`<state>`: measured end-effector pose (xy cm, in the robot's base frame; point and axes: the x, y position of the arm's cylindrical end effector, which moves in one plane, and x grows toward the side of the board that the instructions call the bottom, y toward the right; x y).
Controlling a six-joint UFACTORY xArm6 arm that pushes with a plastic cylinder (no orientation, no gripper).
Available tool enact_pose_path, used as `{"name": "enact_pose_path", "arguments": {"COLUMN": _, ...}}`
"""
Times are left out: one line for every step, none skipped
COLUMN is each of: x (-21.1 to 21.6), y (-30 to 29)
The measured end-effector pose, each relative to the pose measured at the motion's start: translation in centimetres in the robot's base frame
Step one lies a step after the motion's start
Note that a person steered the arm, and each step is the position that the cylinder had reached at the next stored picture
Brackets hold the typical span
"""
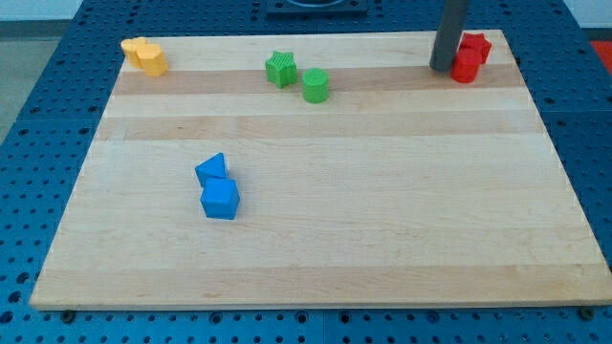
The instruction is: Push the red blocks to the top right corner of the board
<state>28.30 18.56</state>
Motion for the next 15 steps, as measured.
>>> {"name": "enact_pose_path", "arguments": {"x": 1.3, "y": 0.0}}
{"name": "enact_pose_path", "arguments": {"x": 1.6, "y": 0.0}}
{"name": "enact_pose_path", "arguments": {"x": 2.2, "y": -0.4}}
{"name": "enact_pose_path", "arguments": {"x": 3.3, "y": 0.2}}
{"name": "enact_pose_path", "arguments": {"x": 4.3, "y": 1.4}}
{"name": "enact_pose_path", "arguments": {"x": 4.8, "y": 2.1}}
{"name": "enact_pose_path", "arguments": {"x": 4.1, "y": 2.1}}
{"name": "enact_pose_path", "arguments": {"x": 2.7, "y": 1.8}}
{"name": "enact_pose_path", "arguments": {"x": 0.8, "y": 1.7}}
{"name": "enact_pose_path", "arguments": {"x": -0.9, "y": 1.7}}
{"name": "enact_pose_path", "arguments": {"x": -1.4, "y": 1.7}}
{"name": "enact_pose_path", "arguments": {"x": -1.2, "y": 1.6}}
{"name": "enact_pose_path", "arguments": {"x": 0.7, "y": 1.3}}
{"name": "enact_pose_path", "arguments": {"x": 3.3, "y": 1.0}}
{"name": "enact_pose_path", "arguments": {"x": 6.1, "y": 0.7}}
